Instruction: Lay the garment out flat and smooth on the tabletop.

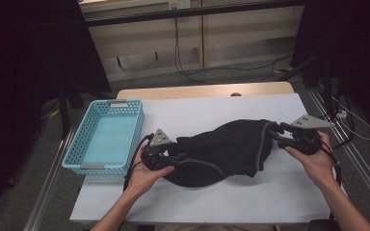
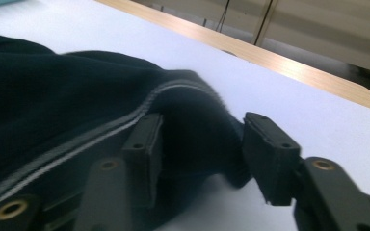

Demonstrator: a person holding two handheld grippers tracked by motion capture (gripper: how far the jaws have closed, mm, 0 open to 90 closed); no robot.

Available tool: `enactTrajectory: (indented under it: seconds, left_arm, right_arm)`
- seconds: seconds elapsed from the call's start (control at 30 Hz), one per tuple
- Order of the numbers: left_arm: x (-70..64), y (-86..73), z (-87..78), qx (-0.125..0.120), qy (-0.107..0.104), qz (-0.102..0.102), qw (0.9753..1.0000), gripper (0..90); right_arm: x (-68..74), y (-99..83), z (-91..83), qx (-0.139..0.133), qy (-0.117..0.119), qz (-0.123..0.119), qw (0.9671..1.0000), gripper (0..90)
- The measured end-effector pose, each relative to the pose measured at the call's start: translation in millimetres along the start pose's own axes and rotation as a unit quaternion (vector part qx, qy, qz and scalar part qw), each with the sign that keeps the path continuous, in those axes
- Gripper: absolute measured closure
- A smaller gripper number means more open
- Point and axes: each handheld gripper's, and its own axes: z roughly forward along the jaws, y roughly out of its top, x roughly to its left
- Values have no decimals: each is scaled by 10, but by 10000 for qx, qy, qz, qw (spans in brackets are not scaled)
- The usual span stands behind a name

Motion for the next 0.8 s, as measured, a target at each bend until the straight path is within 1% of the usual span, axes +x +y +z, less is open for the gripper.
enactTrajectory:
  seconds: [0.03,0.1,0.2,0.27,0.3,0.33,0.4,0.47,0.5,0.53,0.57,0.6,0.63,0.67,0.7,0.73,0.77,0.8]
  left_arm:
    - [-11,-17,-24,11,29,30,10000,390]
    - [-21,-44,-61,3,48,40,10000,377]
    - [-45,-91,-135,-43,41,33,10000,350]
    - [-65,-119,-174,-70,34,54,10000,348]
    - [-75,-130,-183,-62,28,70,10000,348]
    - [-92,-150,-195,-60,23,96,9999,348]
    - [-113,-183,-206,-32,2,163,9999,348]
    - [-134,-211,-196,21,-20,183,9998,364]
    - [-145,-224,-181,78,-69,188,9998,393]
    - [-157,-247,-151,133,-64,189,9997,408]
    - [-168,-263,-127,180,-56,183,9997,410]
    - [-179,-288,-88,285,-21,278,9992,418]
    - [-187,-307,-61,297,17,316,9991,441]
    - [-189,-326,-25,352,78,363,9987,453]
    - [-179,-328,-10,413,69,391,9984,454]
    - [-165,-332,13,423,62,386,9983,460]
    - [-159,-332,23,422,74,364,9984,471]
    - [-151,-330,28,440,62,357,9984,486]
  right_arm:
    - [24,3,-29,-29,31,-13,10000,457]
    - [83,25,-98,-109,50,-98,9999,442]
    - [202,79,-193,-252,190,-199,9993,440]
    - [307,111,-233,-323,359,-300,9984,462]
    - [384,124,-243,-323,490,-386,9975,476]
    - [435,129,-242,-312,572,-438,9969,483]
    - [586,141,-217,-293,858,-615,9940,515]
    - [705,141,-179,-215,1083,-691,9915,524]
    - [771,137,-148,-138,1180,-733,9902,527]
    - [834,128,-114,-50,1290,-770,9886,539]
    - [906,107,-79,-10,1438,-803,9863,556]
    - [945,90,-60,-1,1527,-815,9849,567]
    - [1007,58,-35,87,1660,-912,9819,579]
    - [1045,37,-24,138,1706,-1002,9801,582]
    - [1107,-1,-10,211,1742,-1138,9779,580]
    - [1137,-23,-3,253,1760,-1236,9763,574]
    - [1180,-55,6,342,1798,-1359,9737,546]
    - [1202,-78,17,410,1759,-1448,9728,511]
